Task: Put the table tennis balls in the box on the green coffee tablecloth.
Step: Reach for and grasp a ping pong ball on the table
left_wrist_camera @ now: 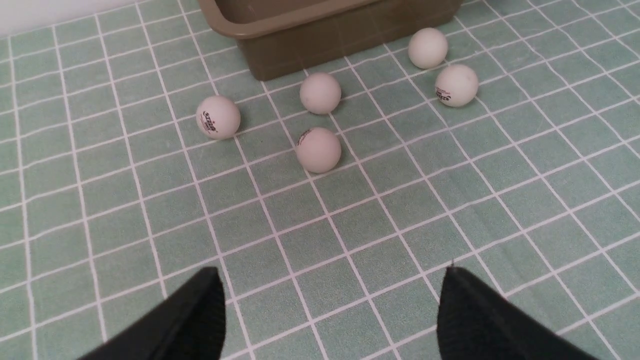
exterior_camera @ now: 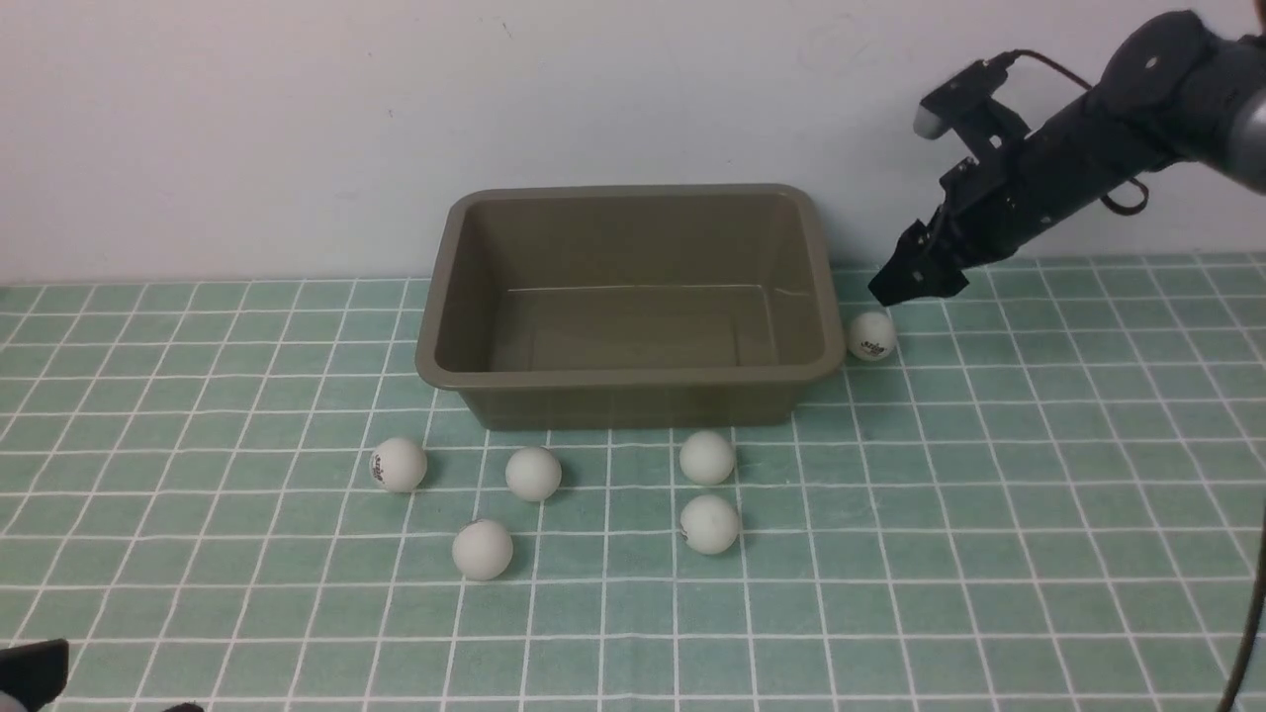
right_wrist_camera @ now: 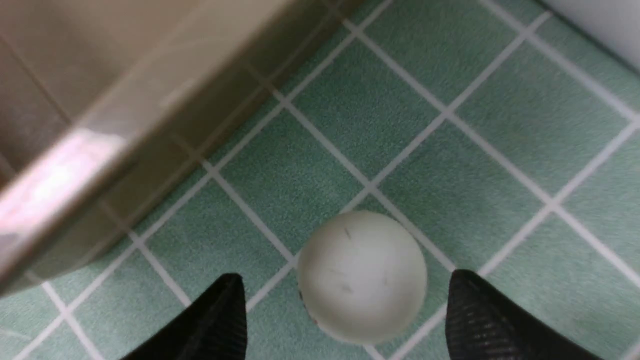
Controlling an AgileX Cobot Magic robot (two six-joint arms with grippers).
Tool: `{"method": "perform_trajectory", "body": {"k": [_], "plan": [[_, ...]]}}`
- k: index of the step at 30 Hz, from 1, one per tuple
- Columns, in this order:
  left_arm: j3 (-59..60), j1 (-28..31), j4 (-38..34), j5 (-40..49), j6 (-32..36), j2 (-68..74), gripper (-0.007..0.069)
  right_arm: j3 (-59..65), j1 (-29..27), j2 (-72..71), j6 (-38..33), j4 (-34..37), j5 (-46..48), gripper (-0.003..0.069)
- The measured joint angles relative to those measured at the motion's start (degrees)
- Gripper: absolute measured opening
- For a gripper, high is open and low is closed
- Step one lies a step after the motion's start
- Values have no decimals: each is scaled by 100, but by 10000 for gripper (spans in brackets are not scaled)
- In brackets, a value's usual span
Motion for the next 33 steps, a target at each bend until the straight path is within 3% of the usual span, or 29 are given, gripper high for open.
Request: {"method": "perform_trajectory", "body": {"k": [12, 17, 27, 33], "plan": [[0, 0, 0, 0, -11, 0, 514, -4, 20, 243, -104, 317, -223, 473], [0, 0, 5, 0, -18, 0, 514, -4, 82, 283, -104, 337, -440, 347], [0, 0, 11, -21, -18, 0, 514, -335, -74, -242, 375, 84, -215, 352], [0, 0, 11, -51, -18, 0, 514, -776, -10, -616, 338, 1506, 729, 352]]}}
